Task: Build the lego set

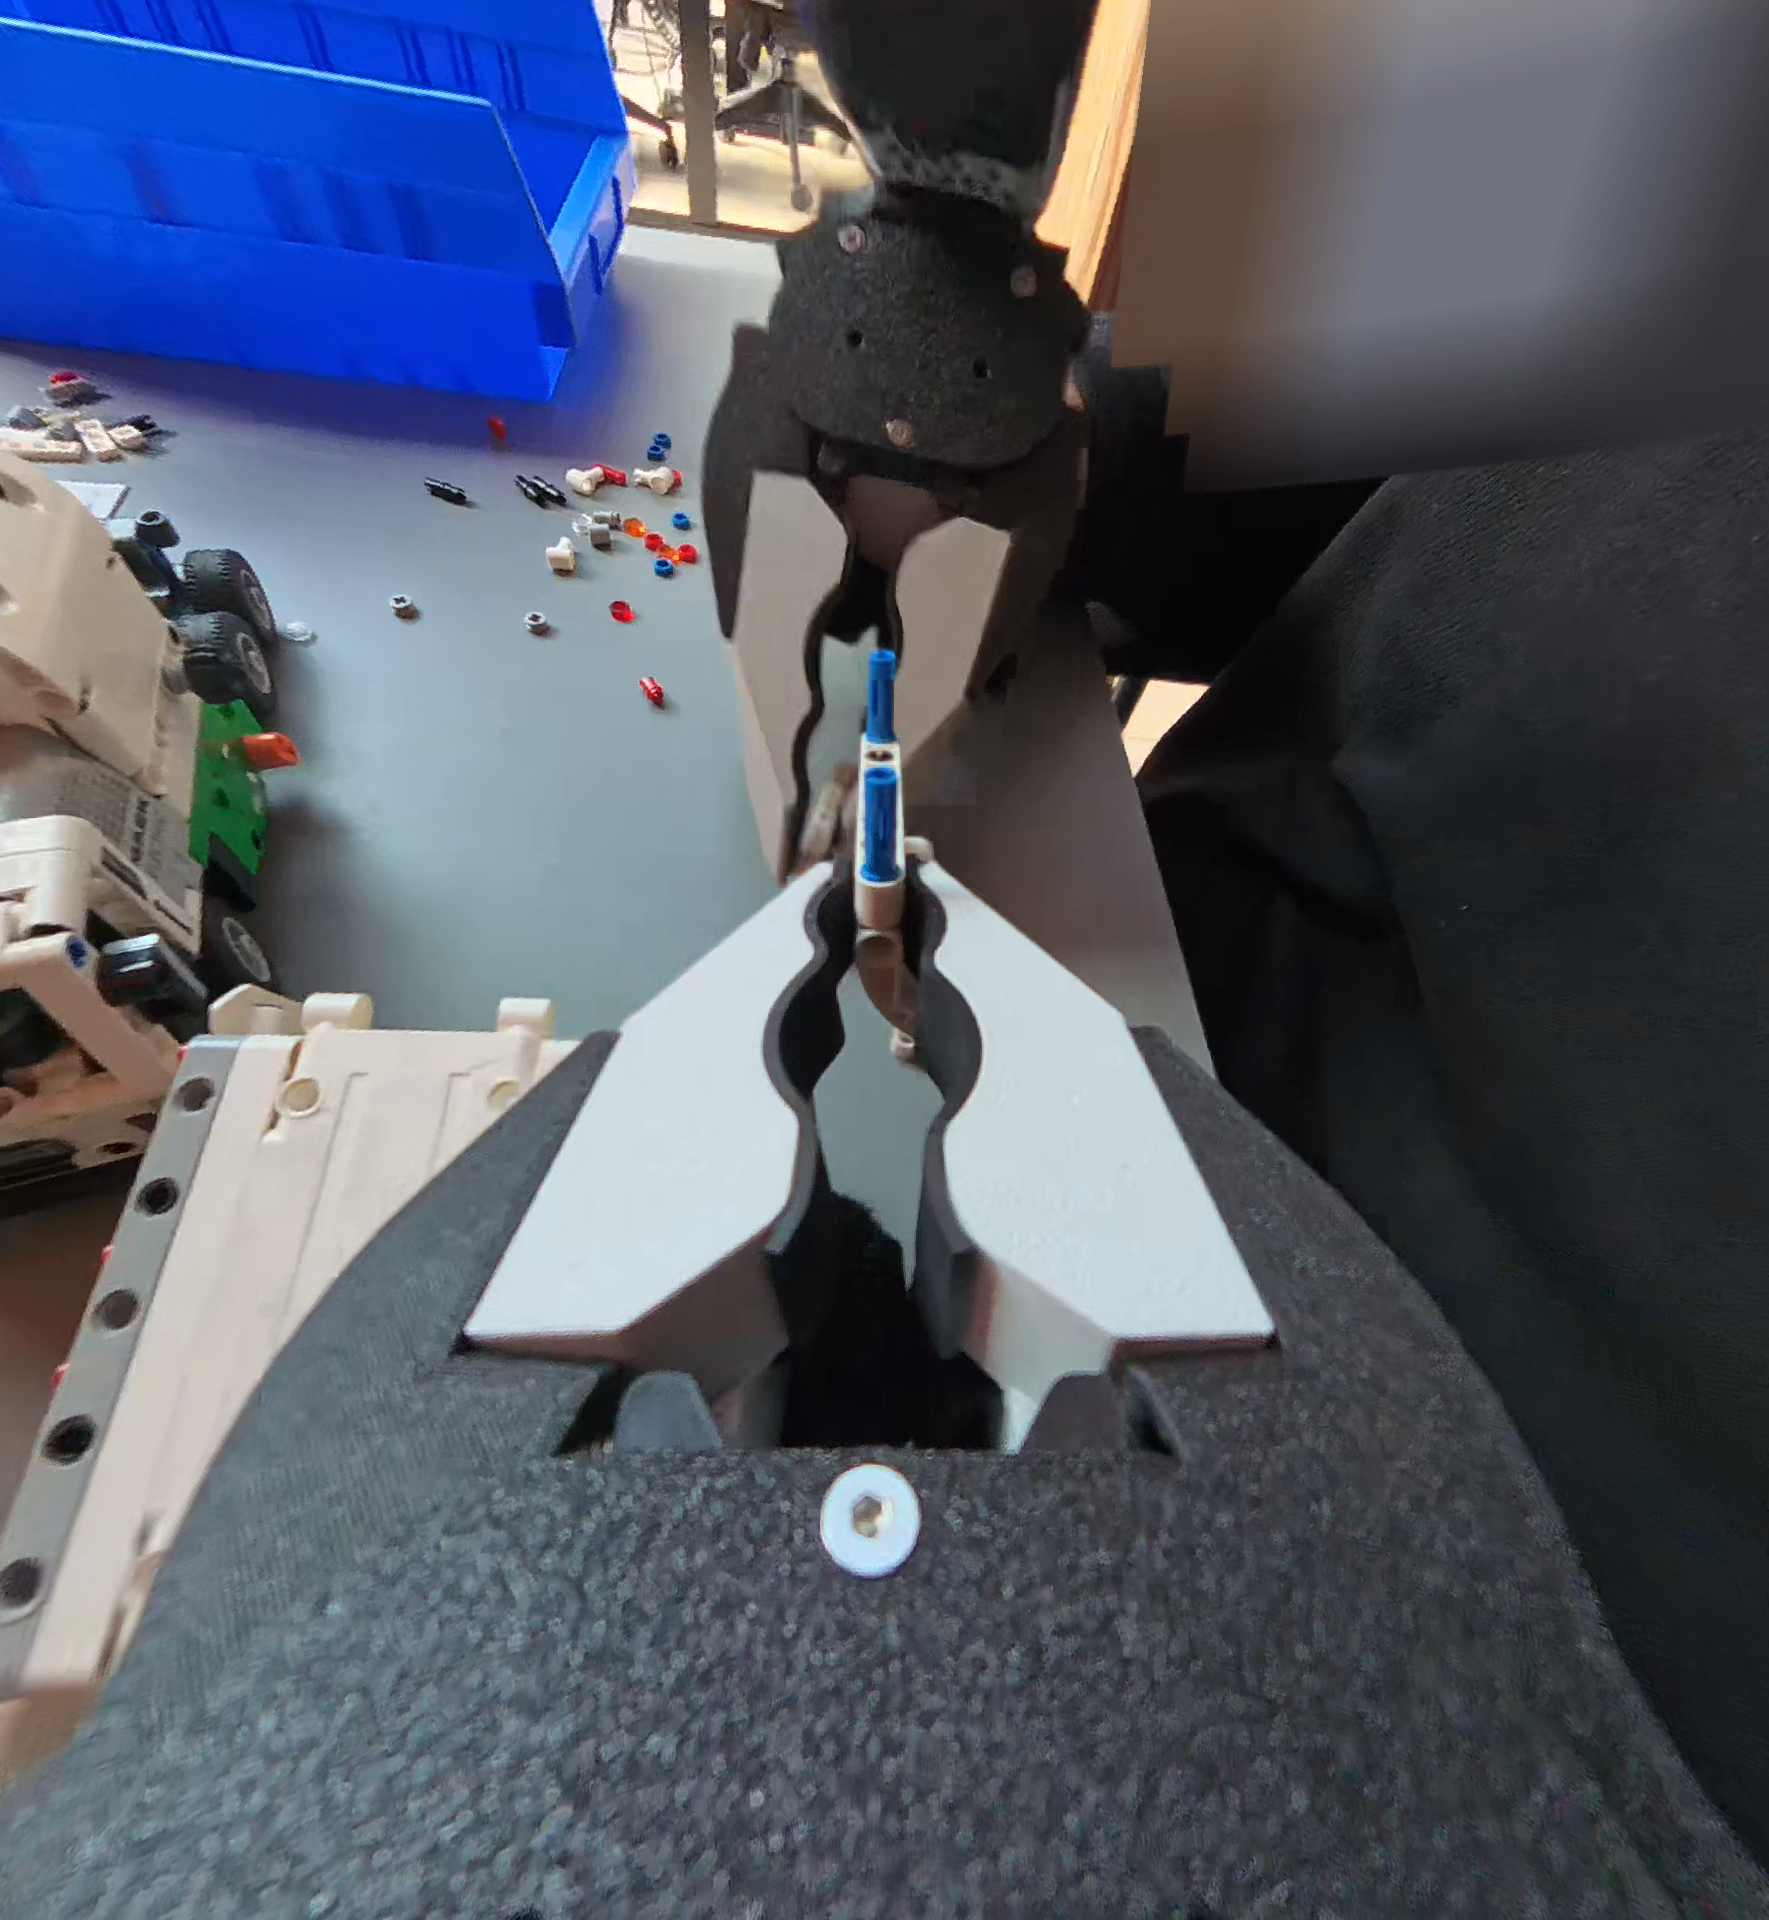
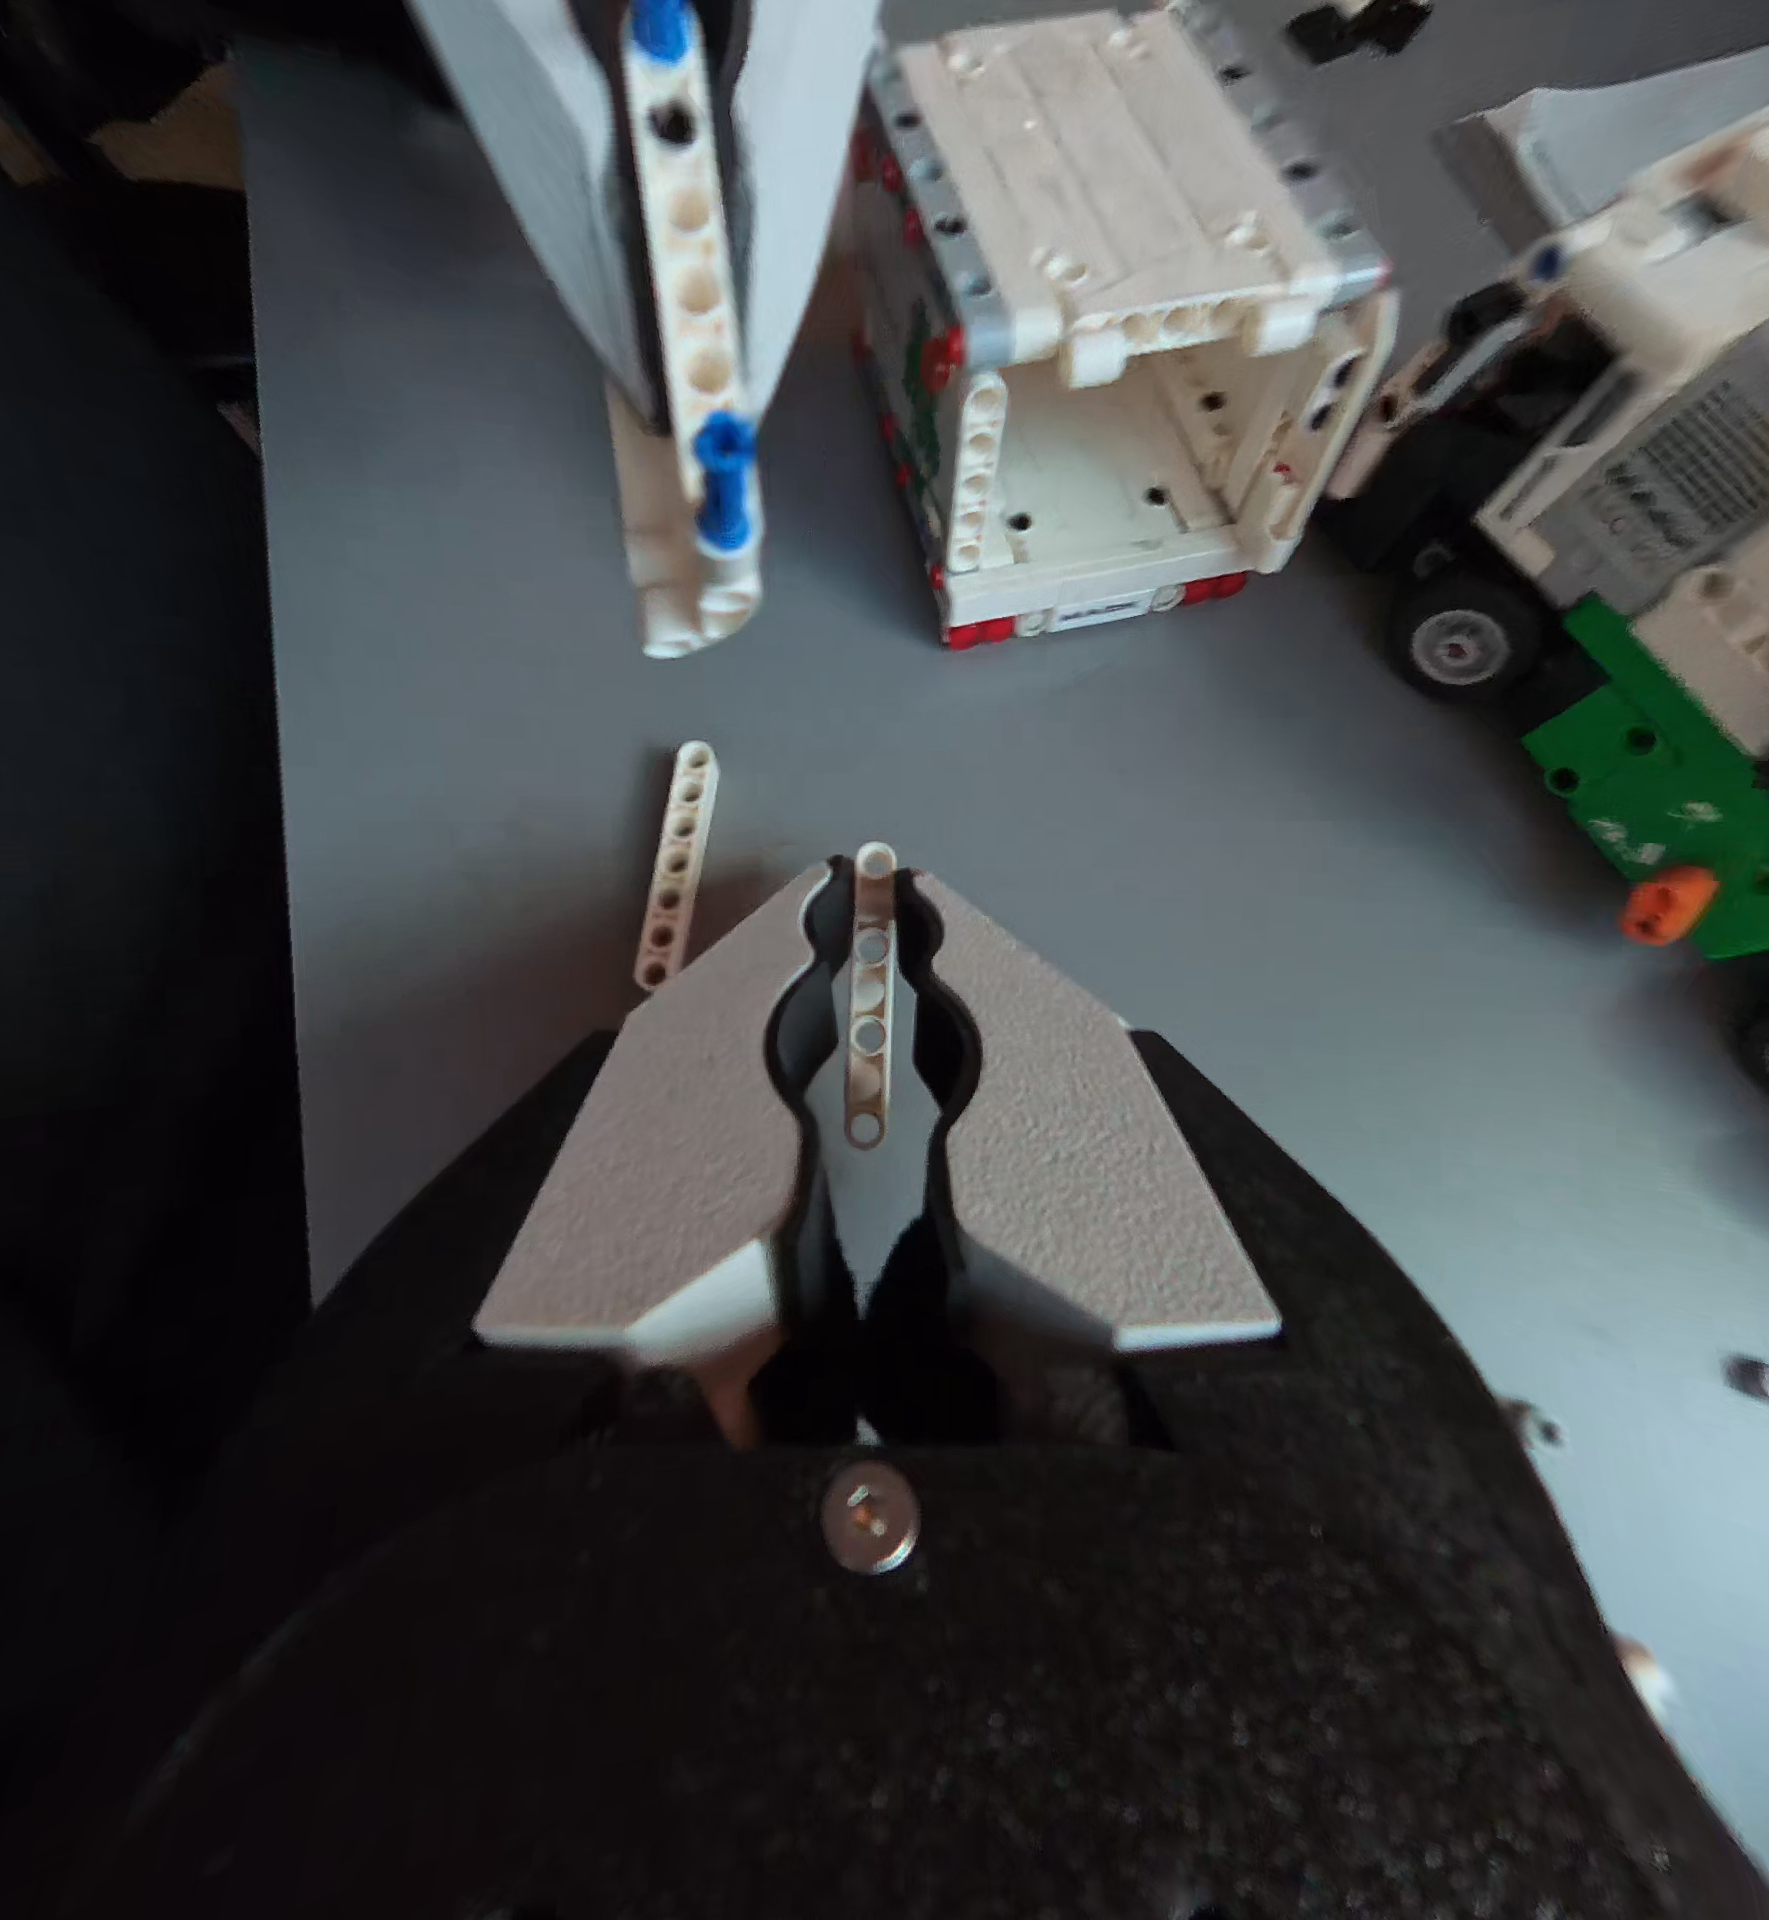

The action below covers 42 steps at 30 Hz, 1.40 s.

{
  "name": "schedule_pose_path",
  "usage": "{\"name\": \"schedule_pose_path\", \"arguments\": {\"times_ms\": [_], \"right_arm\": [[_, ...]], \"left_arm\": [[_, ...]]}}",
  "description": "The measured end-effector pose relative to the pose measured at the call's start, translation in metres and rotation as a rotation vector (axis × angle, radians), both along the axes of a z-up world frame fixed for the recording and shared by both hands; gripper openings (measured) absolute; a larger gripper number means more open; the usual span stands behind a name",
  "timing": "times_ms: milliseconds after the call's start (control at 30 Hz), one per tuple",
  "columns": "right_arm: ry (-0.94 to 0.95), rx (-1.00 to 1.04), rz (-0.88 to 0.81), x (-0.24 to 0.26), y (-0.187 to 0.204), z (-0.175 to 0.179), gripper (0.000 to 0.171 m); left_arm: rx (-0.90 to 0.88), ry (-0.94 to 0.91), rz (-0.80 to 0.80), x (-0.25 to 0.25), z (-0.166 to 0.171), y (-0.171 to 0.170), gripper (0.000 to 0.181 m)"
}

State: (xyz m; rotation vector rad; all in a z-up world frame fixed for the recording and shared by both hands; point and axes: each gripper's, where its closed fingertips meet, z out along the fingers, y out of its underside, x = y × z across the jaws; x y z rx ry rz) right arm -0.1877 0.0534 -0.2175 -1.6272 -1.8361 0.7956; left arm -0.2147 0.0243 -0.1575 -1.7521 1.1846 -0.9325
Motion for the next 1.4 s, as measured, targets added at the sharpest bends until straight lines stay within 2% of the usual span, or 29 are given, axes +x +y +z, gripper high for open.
{"name": "schedule_pose_path", "arguments": {"times_ms": [100, 167, 200, 267, 500, 1100, 1400], "right_arm": [[0.214, -0.072, -0.082, 0.015, 0.021, 0.076, 0.006], [0.349, -0.103, -0.032, 0.005, 0.001, 0.119, 0.006], [0.345, -0.114, 0.015, -0.004, -0.016, 0.121, 0.006], [0.275, -0.099, 0.085, -0.019, -0.043, 0.105, 0.006], [0.135, -0.05, 0.1, -0.025, -0.047, 0.075, 0.006], [0.054, -0.035, 0.14, -0.024, -0.044, 0.067, 0.006], [0.075, -0.101, 0.152, -0.024, -0.043, 0.065, 0.006]], "left_arm": [[-0.047, -0.031, -0.028, 0.011, -0.003, -0.009, 0.005], [-0.046, -0.017, -0.032, 0.018, -0.011, -0.012, 0.005], [-0.044, -0.014, -0.03, 0.021, -0.014, -0.013, 0.005], [-0.041, -0.009, -0.037, 0.027, -0.018, -0.016, 0.005], [0.026, 0.065, -0.03, 0.025, -0.03, -0.015, 0.005], [0.006, 0.088, -0.043, 0.022, -0.035, -0.016, 0.005], [-0.023, 0.089, -0.053, 0.023, -0.037, -0.018, 0.005]]}}
